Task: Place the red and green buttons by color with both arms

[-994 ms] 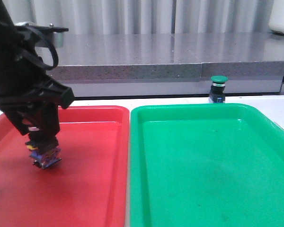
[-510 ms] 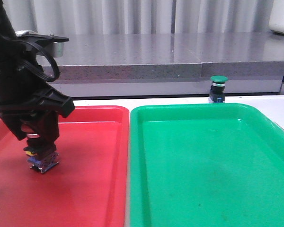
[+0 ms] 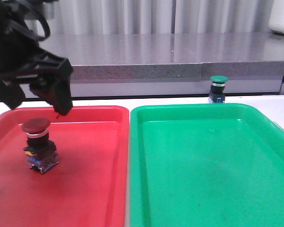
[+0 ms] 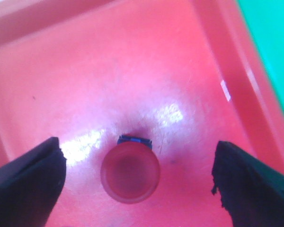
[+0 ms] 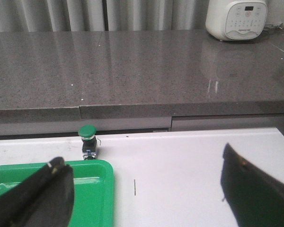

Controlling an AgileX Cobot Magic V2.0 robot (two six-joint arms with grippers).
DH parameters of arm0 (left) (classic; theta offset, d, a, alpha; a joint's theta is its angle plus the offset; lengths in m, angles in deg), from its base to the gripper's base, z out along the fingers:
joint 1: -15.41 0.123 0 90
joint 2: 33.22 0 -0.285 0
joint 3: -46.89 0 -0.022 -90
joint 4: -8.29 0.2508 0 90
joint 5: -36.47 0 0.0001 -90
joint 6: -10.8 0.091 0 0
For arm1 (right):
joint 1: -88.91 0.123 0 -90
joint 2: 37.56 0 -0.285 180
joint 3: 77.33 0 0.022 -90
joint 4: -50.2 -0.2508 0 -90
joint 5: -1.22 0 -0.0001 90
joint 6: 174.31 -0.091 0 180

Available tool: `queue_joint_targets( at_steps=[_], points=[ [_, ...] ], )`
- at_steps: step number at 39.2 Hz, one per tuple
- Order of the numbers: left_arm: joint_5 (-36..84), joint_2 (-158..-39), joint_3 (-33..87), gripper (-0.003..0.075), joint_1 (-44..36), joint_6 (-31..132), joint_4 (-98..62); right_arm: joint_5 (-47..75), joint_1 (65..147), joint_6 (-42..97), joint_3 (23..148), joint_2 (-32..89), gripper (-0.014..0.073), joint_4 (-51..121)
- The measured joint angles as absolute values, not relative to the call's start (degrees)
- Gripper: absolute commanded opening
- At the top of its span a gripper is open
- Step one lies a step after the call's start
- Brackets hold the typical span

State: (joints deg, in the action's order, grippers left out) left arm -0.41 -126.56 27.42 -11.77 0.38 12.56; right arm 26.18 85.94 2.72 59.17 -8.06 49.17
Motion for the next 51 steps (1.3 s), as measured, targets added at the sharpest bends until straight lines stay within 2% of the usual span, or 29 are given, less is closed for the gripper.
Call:
queue_joint_targets(
  at_steps=[3, 13, 18, 38, 51],
  points=[
    [-0.2, -122.8, 27.4, 0.0547, -11.8, 0.4, 12.6, 26.2, 85.9, 2.7, 59.2, -8.1, 0.0646, 49.2],
    [3.7, -109.4, 23.9, 0.0118, -11.8, 0.3, 12.6, 26.2, 85.9, 2.7, 59.2, -8.1, 0.0646, 49.2],
    [6.5, -100.6, 19.4, -0.0019, -11.8, 0.3, 12.6, 26.2, 85.9, 2.7, 59.2, -8.1, 0.0646, 49.2],
    [7.2, -59.4, 2.7, -0.002, -11.8, 0.3, 12.2, 26.2, 85.9, 2.7, 59.2, -8.1, 0.0646, 49.2],
    [7.0, -41.9, -2.7, -0.002, -11.8, 0.3, 12.2, 26.3, 85.9, 2.7, 59.2, -8.1, 0.0646, 49.2]
  ],
)
